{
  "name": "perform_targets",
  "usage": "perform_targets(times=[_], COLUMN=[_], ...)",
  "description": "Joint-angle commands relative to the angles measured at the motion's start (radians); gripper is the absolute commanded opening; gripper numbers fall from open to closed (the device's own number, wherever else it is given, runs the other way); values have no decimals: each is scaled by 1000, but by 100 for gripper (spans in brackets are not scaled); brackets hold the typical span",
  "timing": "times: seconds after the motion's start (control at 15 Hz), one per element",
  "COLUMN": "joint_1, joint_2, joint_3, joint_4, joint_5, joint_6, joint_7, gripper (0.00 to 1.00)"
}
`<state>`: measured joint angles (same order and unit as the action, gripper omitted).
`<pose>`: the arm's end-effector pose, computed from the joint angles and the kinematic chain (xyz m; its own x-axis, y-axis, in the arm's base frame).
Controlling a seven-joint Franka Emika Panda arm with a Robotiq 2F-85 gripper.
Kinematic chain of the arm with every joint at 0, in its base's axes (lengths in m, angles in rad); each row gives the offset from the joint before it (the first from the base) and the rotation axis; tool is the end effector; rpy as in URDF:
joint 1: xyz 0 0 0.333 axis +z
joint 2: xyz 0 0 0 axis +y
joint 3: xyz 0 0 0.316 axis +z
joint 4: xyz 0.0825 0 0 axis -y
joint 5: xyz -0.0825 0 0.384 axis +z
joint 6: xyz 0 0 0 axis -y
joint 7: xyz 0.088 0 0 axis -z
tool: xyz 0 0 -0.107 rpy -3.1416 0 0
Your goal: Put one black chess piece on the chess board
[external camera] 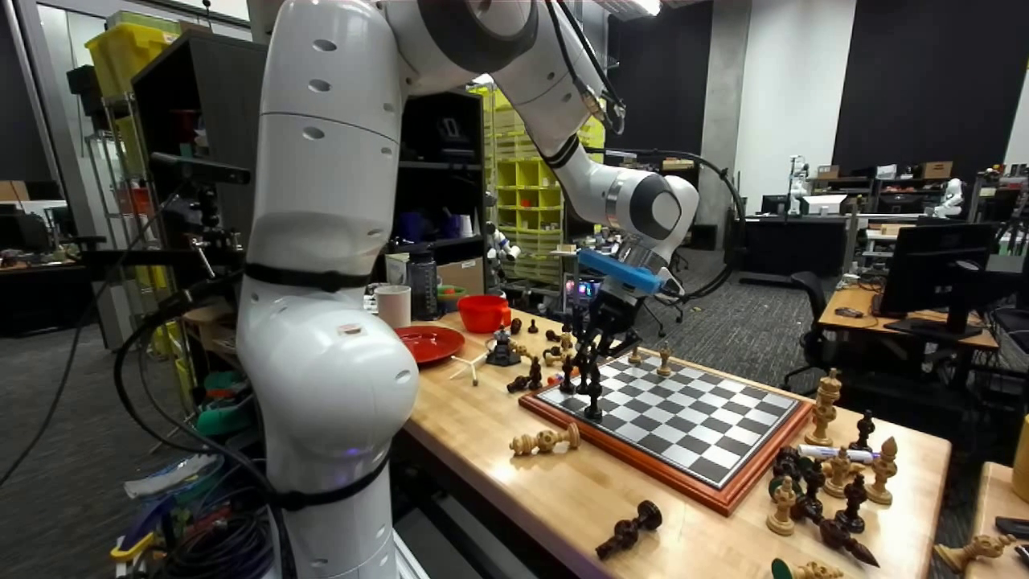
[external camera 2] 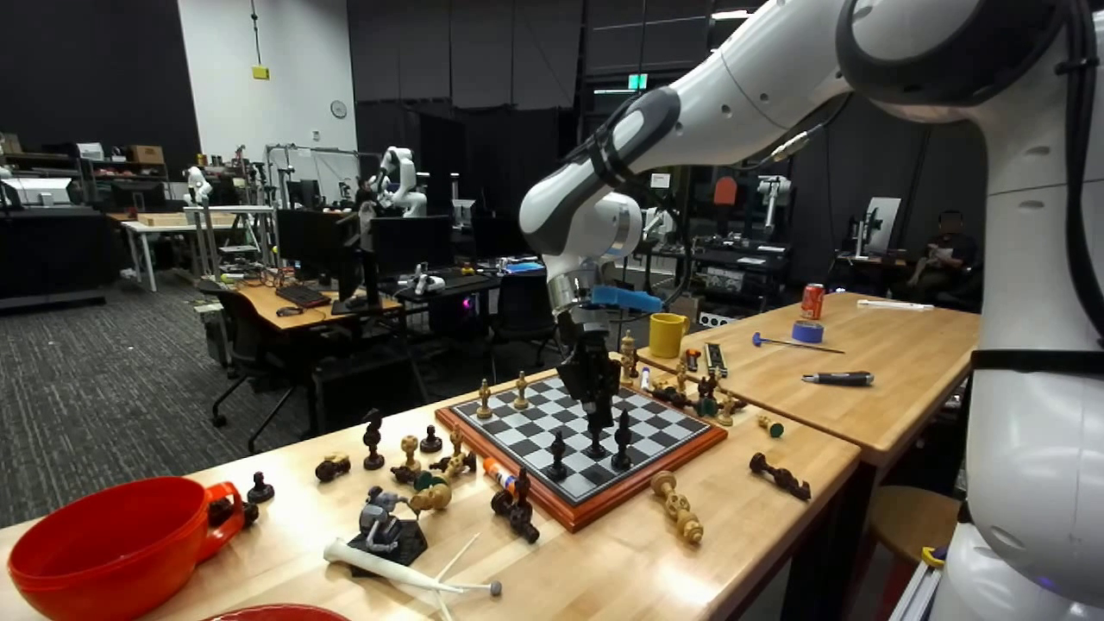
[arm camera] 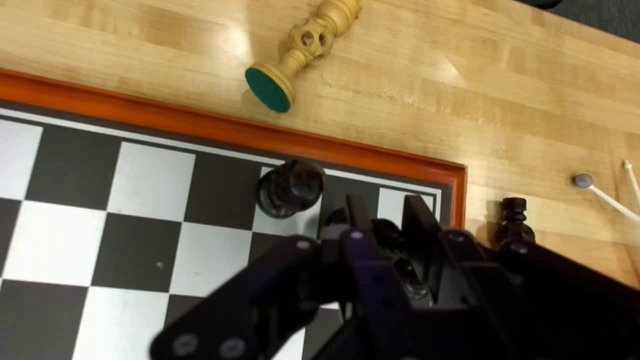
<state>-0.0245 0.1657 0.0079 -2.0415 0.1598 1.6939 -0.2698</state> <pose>0.5164 0.0066 0.3338 0.8679 0.2304 -0.4401 0.1248 -0.9586 -0.2558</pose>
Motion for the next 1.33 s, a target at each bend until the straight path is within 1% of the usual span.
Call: perform_targets(times=[0.0, 1.27], joint_1=[-7, -27], joint_2=[13, 76], joint_3=[-3, -15], joint_4=[12, 73], joint_5=[1, -24], joint_6=[20, 24], joint_7=[-9, -2], gripper=[6, 6])
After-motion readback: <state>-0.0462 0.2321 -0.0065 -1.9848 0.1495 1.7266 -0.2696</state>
